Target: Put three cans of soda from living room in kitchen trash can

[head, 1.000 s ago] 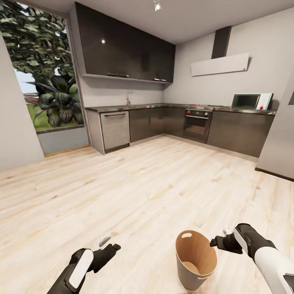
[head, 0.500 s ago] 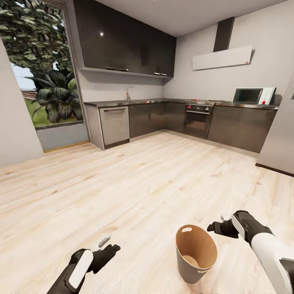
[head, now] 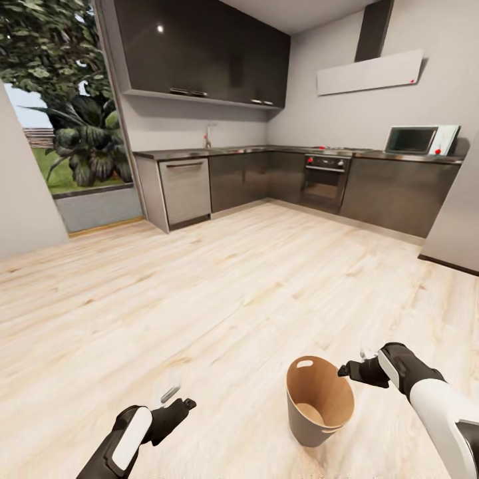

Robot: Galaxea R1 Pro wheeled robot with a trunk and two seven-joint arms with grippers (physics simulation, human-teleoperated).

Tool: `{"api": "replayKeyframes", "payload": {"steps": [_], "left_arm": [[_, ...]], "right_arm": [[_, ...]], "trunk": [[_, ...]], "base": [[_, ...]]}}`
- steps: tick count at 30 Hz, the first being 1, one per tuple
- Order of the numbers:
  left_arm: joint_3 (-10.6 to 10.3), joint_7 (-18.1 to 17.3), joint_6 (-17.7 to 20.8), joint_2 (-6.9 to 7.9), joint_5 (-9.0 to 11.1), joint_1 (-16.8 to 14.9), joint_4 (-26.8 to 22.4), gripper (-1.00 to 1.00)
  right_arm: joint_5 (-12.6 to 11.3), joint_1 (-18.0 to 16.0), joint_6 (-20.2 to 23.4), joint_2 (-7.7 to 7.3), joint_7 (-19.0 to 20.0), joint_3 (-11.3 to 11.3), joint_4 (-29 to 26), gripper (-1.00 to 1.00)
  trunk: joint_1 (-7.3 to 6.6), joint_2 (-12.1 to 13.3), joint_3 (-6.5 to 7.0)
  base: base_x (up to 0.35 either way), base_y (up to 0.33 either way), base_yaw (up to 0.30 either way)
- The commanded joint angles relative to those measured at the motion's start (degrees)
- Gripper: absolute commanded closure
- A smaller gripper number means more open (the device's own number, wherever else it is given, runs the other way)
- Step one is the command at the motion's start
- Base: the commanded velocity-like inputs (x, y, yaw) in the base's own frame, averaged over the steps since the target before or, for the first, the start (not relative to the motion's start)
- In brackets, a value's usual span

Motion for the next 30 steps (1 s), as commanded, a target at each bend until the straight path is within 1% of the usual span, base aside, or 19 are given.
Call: {"api": "replayKeyframes", "payload": {"steps": [1, 30], "left_arm": [[0.00, 0.03, 0.00, 0.00, 0.02, 0.00, 0.00, -1.00], [0.00, 0.08, -0.03, 0.00, -0.01, 0.00, 0.00, -1.00]], "right_arm": [[-0.01, 0.00, 0.00, 0.00, 0.00, -0.01, 0.00, -1.00], [-0.04, 0.00, 0.00, -0.09, 0.00, -0.02, 0.00, -1.00]], "trunk": [[0.02, -0.02, -0.23], [0.77, -0.41, -6.65]], "base": [[0.000, 0.000, 0.000], [0.000, 0.000, 0.000]]}}
